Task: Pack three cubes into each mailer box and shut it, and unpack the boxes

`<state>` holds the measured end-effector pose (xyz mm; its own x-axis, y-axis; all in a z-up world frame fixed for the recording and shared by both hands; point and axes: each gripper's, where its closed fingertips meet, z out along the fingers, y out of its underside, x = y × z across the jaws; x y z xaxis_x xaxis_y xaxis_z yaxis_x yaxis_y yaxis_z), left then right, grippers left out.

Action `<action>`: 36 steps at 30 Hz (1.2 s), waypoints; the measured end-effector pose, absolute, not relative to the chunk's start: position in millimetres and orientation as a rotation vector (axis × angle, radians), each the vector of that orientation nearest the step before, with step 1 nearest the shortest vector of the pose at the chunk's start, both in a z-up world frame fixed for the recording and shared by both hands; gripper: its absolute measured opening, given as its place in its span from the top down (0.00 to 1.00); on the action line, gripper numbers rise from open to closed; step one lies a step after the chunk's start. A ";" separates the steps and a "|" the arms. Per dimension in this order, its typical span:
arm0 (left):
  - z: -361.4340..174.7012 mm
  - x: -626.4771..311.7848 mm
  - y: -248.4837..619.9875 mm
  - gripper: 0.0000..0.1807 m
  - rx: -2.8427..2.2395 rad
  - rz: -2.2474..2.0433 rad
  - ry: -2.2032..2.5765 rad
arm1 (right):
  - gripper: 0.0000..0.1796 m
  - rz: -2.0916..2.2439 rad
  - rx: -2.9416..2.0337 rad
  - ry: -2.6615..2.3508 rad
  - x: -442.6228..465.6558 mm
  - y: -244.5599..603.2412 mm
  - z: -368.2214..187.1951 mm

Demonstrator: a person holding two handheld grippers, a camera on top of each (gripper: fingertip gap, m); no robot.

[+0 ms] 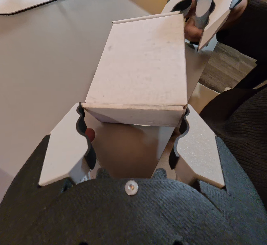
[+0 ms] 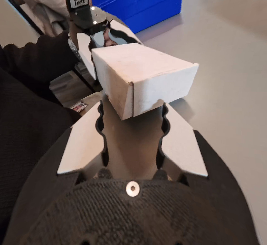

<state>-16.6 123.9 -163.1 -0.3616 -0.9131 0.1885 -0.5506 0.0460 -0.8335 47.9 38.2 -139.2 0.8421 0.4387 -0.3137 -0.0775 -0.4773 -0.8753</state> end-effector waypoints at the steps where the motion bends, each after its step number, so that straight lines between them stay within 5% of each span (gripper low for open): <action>1: -162.7 -19.1 123.8 0.28 -1.476 -1.257 1.934 | 0.57 0.661 -1.995 -0.291 42.4 36.8 -141.6; 10: -161.5 -27.4 124.7 0.28 -1.472 -1.302 1.919 | 0.73 0.760 -1.999 -0.252 40.6 35.8 -138.4; 27: -161.5 -15.7 122.9 0.29 -1.469 -1.305 1.940 | 0.80 0.544 -2.087 -0.244 48.0 32.9 -152.8; 31: -160.9 -9.2 124.4 0.28 -1.493 -1.289 1.919 | 0.79 0.521 -2.041 -0.196 57.8 34.9 -147.5; 36: -158.9 1.4 131.5 0.28 -1.568 -1.279 1.832 | 0.50 0.050 -1.991 -0.217 96.6 43.4 -135.2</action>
